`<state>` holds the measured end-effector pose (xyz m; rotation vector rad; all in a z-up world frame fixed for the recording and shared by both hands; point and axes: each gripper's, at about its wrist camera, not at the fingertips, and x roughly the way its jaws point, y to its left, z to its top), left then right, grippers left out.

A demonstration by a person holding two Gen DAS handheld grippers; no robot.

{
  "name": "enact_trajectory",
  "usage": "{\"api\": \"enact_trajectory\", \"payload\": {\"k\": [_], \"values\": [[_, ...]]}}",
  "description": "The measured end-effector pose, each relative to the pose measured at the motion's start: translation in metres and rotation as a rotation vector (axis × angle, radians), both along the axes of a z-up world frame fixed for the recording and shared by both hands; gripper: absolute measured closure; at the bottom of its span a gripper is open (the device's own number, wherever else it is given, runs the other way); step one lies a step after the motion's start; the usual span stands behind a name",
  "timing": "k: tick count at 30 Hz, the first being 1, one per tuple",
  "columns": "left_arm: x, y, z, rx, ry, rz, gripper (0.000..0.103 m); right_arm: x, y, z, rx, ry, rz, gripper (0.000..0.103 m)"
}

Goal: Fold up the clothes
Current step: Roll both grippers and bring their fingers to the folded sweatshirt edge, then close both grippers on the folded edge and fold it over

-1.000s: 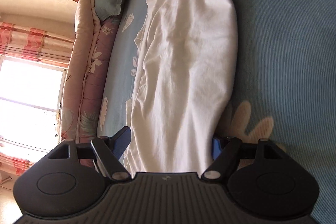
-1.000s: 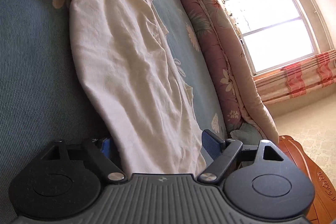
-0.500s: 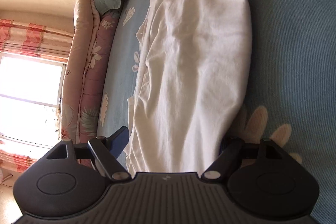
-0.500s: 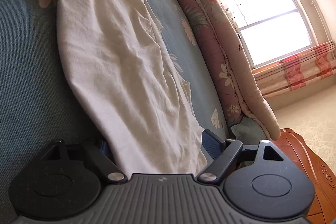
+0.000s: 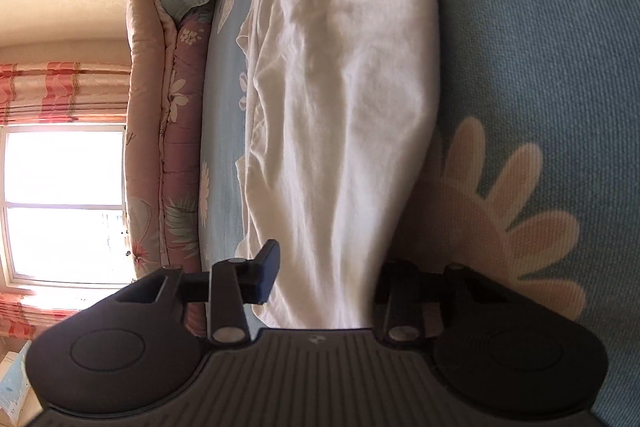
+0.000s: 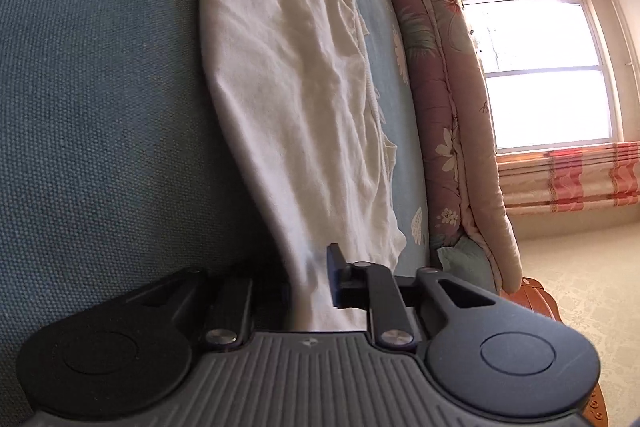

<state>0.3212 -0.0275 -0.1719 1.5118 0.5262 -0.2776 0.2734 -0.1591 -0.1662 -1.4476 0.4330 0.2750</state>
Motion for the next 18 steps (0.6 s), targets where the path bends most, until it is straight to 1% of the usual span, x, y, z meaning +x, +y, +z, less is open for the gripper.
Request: {"api": "enact_trajectory", "payload": {"k": [1, 2, 3, 6, 13, 18], "values": [[-0.002, 0.000, -0.004, 0.003, -0.014, -0.003, 0.103, -0.002, 0.001, -0.003, -0.007, -0.018, -0.005, 0.094], [-0.005, 0.000, -0.008, 0.008, -0.036, -0.008, 0.103, 0.000, 0.001, 0.000, 0.008, -0.007, -0.016, 0.094], [-0.004, 0.001, -0.008, -0.004, -0.039, -0.002, 0.103, 0.001, 0.000, 0.003, 0.027, 0.009, -0.027, 0.094], [-0.001, 0.004, -0.003, -0.040, -0.022, 0.008, 0.103, 0.003, -0.002, 0.007, 0.042, 0.029, -0.026, 0.094], [0.002, 0.006, 0.007, -0.034, -0.010, -0.002, 0.103, 0.004, -0.004, 0.017, 0.041, 0.060, -0.011, 0.097], [0.001, 0.008, 0.020, -0.033, 0.000, -0.004, 0.103, -0.002, -0.006, 0.034, 0.050, 0.064, -0.005, 0.097]]}}
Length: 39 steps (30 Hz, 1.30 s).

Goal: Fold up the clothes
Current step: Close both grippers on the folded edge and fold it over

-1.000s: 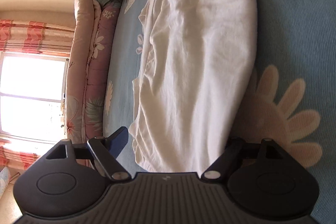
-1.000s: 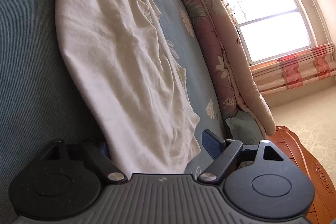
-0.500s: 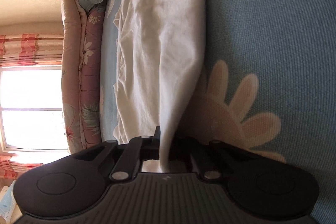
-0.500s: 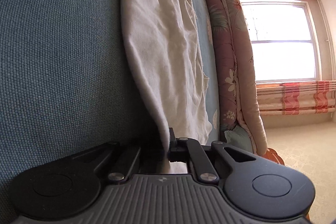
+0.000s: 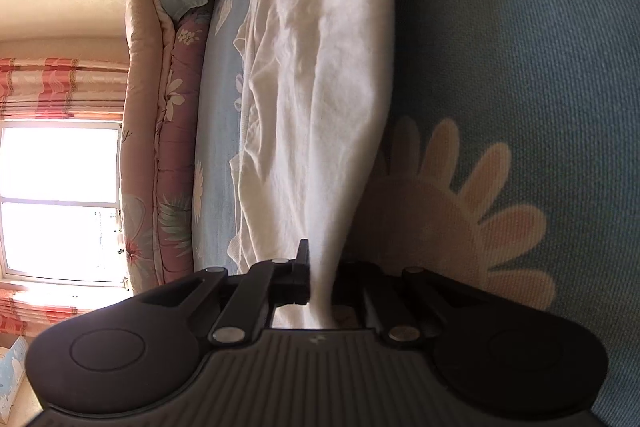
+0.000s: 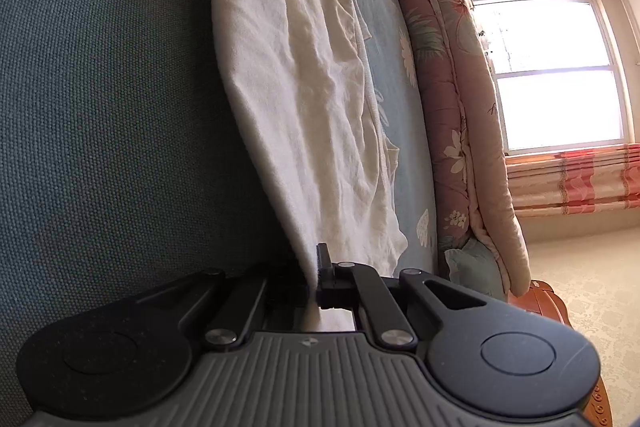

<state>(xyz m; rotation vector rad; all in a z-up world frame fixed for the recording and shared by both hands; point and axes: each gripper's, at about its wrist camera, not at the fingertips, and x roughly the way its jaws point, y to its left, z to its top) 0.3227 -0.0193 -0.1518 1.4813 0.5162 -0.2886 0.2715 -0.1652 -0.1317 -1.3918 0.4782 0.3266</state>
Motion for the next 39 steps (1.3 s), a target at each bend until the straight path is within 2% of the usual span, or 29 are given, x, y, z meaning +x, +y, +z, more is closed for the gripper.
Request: {"api": "enact_trajectory", "payload": {"k": [8, 11, 14, 20, 26, 31, 37, 39], "values": [[-0.029, 0.002, 0.017, 0.007, 0.033, -0.009, 0.103, -0.030, 0.002, 0.023, 0.016, 0.021, 0.015, 0.097], [-0.051, 0.003, 0.023, 0.009, 0.069, -0.019, 0.103, -0.053, 0.003, 0.030, 0.023, 0.063, 0.022, 0.097], [-0.076, 0.003, 0.026, 0.040, 0.083, -0.042, 0.103, -0.077, 0.003, 0.037, 0.019, 0.076, 0.035, 0.097], [-0.124, 0.002, 0.034, 0.053, 0.106, -0.054, 0.103, -0.137, 0.007, 0.047, 0.017, 0.118, 0.051, 0.097], [-0.172, 0.002, 0.030, 0.067, 0.129, -0.079, 0.102, -0.186, 0.010, 0.045, -0.010, 0.137, 0.068, 0.097], [-0.199, 0.002, 0.023, 0.072, 0.141, -0.087, 0.102, -0.219, 0.014, 0.042, 0.009, 0.170, 0.057, 0.097], [-0.205, 0.001, 0.014, 0.046, 0.147, -0.073, 0.102, -0.236, 0.014, 0.031, 0.043, 0.212, 0.026, 0.097], [-0.201, 0.001, 0.015, 0.022, 0.154, -0.063, 0.099, -0.237, 0.015, 0.028, 0.067, 0.262, 0.001, 0.091]]}}
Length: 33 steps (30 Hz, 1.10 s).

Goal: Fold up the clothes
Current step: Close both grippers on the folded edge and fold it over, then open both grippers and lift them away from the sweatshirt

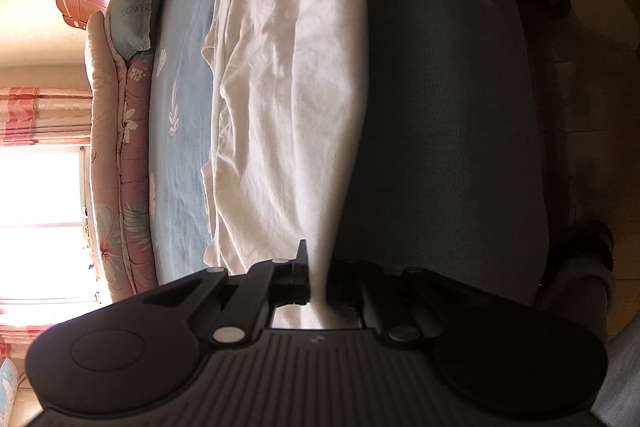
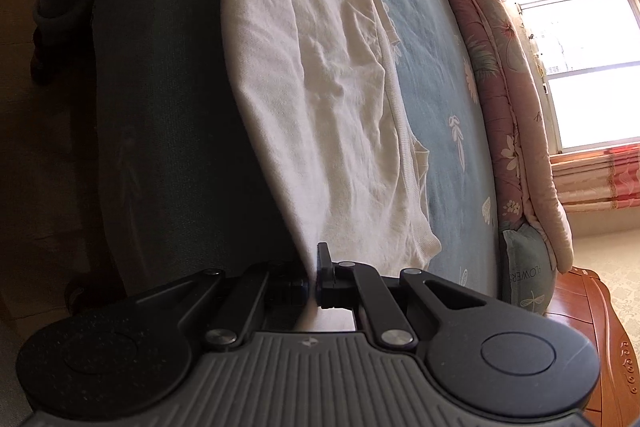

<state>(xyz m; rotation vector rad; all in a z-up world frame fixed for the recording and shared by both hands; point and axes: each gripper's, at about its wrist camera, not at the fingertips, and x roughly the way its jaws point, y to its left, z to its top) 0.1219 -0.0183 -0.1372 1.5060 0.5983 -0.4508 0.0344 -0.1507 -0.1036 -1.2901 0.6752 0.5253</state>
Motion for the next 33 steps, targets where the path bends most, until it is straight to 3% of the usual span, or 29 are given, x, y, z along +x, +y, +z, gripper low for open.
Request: {"api": "enact_trajectory", "payload": {"k": [1, 4, 7, 9, 11, 12, 13, 14, 16, 17, 20, 23, 27, 29, 33], "values": [[0.002, 0.000, 0.001, -0.014, 0.011, 0.009, 0.090, 0.000, 0.000, -0.001, 0.011, 0.027, -0.013, 0.088], [0.000, 0.004, 0.012, -0.057, 0.104, 0.026, 0.085, 0.002, -0.005, 0.005, 0.071, 0.091, -0.050, 0.083], [-0.002, 0.015, 0.037, -0.146, 0.206, 0.052, 0.085, 0.005, -0.018, 0.031, 0.182, 0.201, -0.083, 0.078], [0.010, 0.028, 0.062, -0.281, 0.265, 0.121, 0.085, 0.008, -0.030, 0.053, 0.277, 0.279, -0.090, 0.068], [0.025, 0.042, 0.087, -0.426, 0.322, 0.196, 0.077, 0.012, -0.041, 0.073, 0.376, 0.337, -0.099, 0.056], [0.037, 0.049, 0.098, -0.526, 0.348, 0.251, 0.072, 0.016, -0.046, 0.082, 0.429, 0.350, -0.104, 0.056], [0.050, 0.057, 0.108, -0.634, 0.373, 0.312, 0.061, 0.023, -0.052, 0.088, 0.492, 0.353, -0.132, 0.056], [0.062, 0.063, 0.112, -0.731, 0.395, 0.363, 0.057, 0.030, -0.059, 0.094, 0.557, 0.352, -0.164, 0.056], [0.085, 0.072, 0.112, -0.900, 0.442, 0.457, 0.057, 0.046, -0.066, 0.092, 0.662, 0.360, -0.250, 0.056], [0.095, 0.074, 0.105, -0.940, 0.456, 0.494, 0.057, 0.056, -0.069, 0.088, 0.709, 0.369, -0.300, 0.056], [0.106, 0.071, 0.078, -0.957, 0.474, 0.582, 0.058, 0.069, -0.081, 0.064, 0.810, 0.406, -0.419, 0.059], [0.090, 0.075, 0.053, -0.936, 0.478, 0.621, 0.057, 0.058, -0.086, 0.046, 0.795, 0.394, -0.469, 0.059], [0.090, 0.086, 0.063, -0.978, 0.455, 0.661, 0.057, 0.047, -0.096, 0.036, 0.771, 0.366, -0.499, 0.059], [0.093, 0.088, 0.075, -1.041, 0.432, 0.661, 0.056, 0.047, -0.102, 0.042, 0.849, 0.354, -0.526, 0.059], [0.103, 0.080, 0.077, -1.191, 0.467, 0.663, 0.054, 0.049, -0.113, 0.046, 1.002, 0.335, -0.598, 0.059]]}}
